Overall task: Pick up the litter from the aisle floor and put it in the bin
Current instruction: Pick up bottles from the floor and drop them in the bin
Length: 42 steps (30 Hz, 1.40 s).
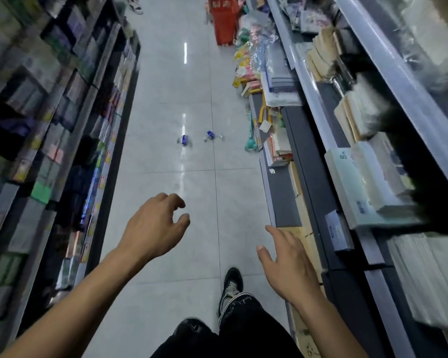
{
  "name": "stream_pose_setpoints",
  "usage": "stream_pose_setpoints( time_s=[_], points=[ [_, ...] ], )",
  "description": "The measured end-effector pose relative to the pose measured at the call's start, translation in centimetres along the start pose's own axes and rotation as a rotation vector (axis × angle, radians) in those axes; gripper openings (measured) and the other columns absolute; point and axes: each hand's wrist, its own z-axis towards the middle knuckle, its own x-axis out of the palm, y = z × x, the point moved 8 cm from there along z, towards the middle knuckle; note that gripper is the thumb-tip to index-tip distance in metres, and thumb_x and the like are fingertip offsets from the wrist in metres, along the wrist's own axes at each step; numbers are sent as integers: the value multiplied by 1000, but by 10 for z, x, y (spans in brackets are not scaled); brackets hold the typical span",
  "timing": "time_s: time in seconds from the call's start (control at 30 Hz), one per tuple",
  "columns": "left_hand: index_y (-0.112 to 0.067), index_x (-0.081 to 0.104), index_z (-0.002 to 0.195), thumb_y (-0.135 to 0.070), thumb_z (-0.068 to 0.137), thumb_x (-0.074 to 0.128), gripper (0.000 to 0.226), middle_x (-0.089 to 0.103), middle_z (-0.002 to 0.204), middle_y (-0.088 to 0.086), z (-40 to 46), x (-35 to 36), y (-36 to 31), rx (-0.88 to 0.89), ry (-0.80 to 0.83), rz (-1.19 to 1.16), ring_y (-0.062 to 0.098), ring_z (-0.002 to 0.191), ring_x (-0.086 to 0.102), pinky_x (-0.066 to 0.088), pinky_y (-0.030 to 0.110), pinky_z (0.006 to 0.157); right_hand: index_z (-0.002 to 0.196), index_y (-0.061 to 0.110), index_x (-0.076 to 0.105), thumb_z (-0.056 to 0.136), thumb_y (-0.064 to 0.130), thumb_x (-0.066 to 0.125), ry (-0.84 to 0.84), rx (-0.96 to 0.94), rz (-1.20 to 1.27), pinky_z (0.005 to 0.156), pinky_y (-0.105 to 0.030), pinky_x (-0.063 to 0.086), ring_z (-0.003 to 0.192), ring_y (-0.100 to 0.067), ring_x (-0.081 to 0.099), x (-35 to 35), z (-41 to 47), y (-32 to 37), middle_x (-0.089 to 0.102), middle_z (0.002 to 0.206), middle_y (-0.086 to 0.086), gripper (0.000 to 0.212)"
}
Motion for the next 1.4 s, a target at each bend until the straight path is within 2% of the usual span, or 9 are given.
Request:
stream_pose_setpoints(
  time_s=[0.13,0.27,0.33,0.47,0.7,0.83,0.97,1.2,1.4],
  points=[
    [-33,60,120,-48,90,50,35,59,112,-14,58,-10,-9,-42,-15,-11,9,99,56,49,32,75,150,35,33,99,54,40,40,-48,-7,102,-32,40,135,-11,34,-17,77,13,41,148,14,55],
    [-32,60,119,-47,90,52,34,59,110,-14,97,-19,2,-122,-44,-36,9,97,56,47,31,73,150,33,35,99,55,40,64,-146,-39,96,-30,37,132,-11,35,-28,149,40,43,145,12,56],
    [-32,60,119,-47,90,51,34,59,109,-14,110,-25,12,-165,-53,-48,9,97,56,48,32,74,150,31,35,99,53,42,89,-181,-35,101,-31,36,132,-11,35,-31,183,57,43,146,10,56],
    [-32,60,121,-48,90,49,36,59,110,-14,133,-39,44,-252,-74,-44,9,98,56,50,33,78,150,31,35,99,53,42,138,-255,-60,105,-36,37,134,-14,36,-30,253,100,44,147,8,56],
    [-30,61,120,-46,90,52,35,61,114,-11,206,-67,114,-349,-100,-68,10,98,57,48,32,75,149,34,35,98,55,41,137,-322,-97,98,-37,40,134,-14,35,-21,364,179,44,146,9,55],
    [-30,60,122,-47,91,50,37,61,115,-12,270,-94,140,-339,-103,-68,9,98,57,48,31,75,149,34,35,99,55,41,142,-310,-123,101,-37,39,135,-14,35,-21,410,214,44,145,9,55],
    [-29,59,124,-47,92,50,38,60,115,-11,341,-114,154,-284,-80,-88,11,102,55,50,34,82,148,33,38,98,53,43,116,-258,-130,104,-36,38,134,-14,37,-25,452,229,45,146,9,54],
    [-29,59,124,-46,92,50,37,60,116,-11,463,-137,148,-159,-37,-75,12,104,55,51,36,83,147,31,41,98,50,46,79,-108,-99,105,-34,36,133,-15,39,-37,510,223,48,143,7,53],
    [-32,58,122,-47,91,50,35,58,115,-14,572,-145,123,-80,-11,-52,10,102,54,48,33,78,148,28,43,98,47,50,66,-2,-50,107,-30,34,134,-15,40,-46,575,205,49,143,7,53]
  ],
)
